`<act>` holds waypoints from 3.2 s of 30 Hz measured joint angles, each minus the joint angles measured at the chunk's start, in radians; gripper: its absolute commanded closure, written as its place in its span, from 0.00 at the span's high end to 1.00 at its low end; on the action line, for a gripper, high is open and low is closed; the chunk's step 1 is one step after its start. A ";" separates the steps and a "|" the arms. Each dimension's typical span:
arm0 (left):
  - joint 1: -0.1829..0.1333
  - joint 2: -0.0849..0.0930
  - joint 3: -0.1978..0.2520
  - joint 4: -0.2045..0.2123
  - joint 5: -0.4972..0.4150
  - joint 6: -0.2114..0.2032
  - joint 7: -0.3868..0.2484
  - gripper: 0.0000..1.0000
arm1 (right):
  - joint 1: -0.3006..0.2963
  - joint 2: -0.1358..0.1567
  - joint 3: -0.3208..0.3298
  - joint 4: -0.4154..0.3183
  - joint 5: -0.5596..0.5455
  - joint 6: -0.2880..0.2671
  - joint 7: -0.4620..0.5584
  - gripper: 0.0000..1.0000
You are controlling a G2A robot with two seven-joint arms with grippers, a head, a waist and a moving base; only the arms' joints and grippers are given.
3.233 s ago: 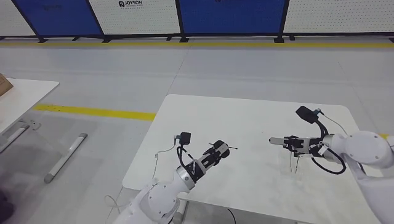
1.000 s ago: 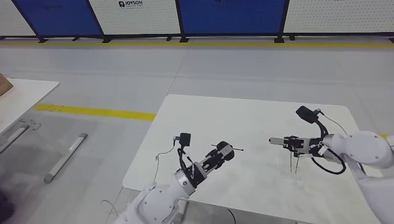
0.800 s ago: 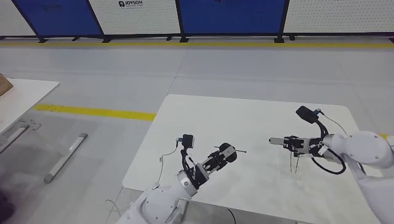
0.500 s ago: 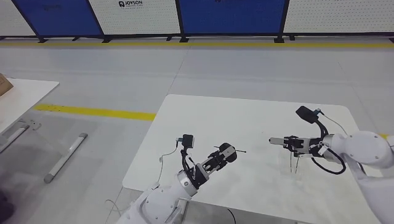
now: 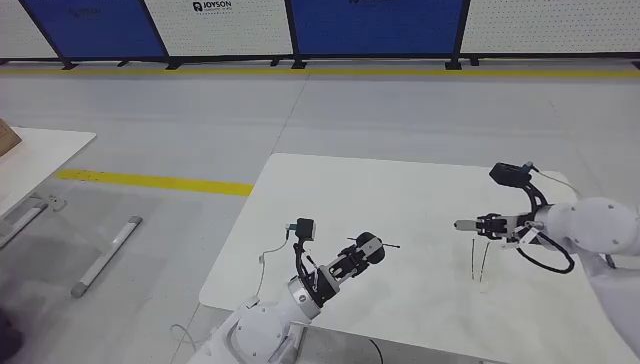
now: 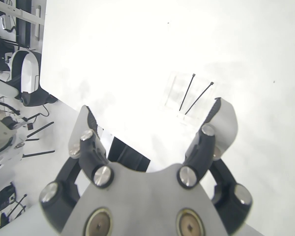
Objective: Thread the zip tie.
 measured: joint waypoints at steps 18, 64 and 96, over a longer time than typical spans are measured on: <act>0.000 0.000 0.000 0.000 0.000 0.000 0.000 0.00 | -0.005 0.007 0.003 -0.035 -0.062 -0.002 0.000 1.00; 0.000 0.000 0.000 0.000 0.000 0.000 0.000 0.00 | 0.081 -0.019 -0.202 0.136 0.036 0.076 -0.091 1.00; 0.000 0.000 0.000 0.000 0.000 0.000 0.000 0.00 | 0.033 -0.006 -0.188 0.135 -0.016 -0.035 -0.056 0.87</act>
